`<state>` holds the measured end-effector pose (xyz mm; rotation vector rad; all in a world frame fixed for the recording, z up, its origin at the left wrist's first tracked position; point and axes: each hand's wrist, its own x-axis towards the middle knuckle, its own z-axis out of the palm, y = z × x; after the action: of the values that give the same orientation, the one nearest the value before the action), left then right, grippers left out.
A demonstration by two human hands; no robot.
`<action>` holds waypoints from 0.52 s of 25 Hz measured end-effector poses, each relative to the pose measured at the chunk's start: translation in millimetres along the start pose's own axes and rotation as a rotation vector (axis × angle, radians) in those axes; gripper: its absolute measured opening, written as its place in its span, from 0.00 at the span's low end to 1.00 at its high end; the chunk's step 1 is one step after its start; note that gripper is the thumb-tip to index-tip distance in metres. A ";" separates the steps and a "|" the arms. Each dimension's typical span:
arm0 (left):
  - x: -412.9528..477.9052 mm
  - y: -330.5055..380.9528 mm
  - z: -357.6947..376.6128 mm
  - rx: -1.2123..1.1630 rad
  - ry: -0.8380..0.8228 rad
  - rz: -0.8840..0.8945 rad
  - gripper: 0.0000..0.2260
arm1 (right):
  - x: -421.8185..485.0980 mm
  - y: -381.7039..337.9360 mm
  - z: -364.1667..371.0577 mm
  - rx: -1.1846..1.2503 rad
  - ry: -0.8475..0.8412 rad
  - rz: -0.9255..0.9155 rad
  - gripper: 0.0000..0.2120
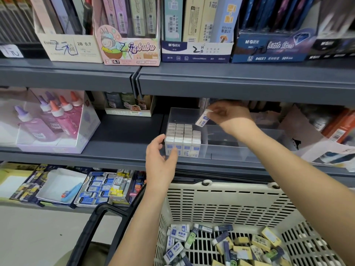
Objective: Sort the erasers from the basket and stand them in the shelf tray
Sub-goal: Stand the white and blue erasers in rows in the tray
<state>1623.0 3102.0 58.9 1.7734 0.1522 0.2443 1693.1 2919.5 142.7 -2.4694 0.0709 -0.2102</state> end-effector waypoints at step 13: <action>0.2 -4.8 2.3 0.094 -0.108 -0.019 0.28 | 6.5 11.3 41.9 -0.173 -0.252 -0.021 0.12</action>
<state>1623.9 3100.9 53.8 1.8728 0.1046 0.1293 1706.5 2935.4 104.1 -2.6486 -0.0469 0.1037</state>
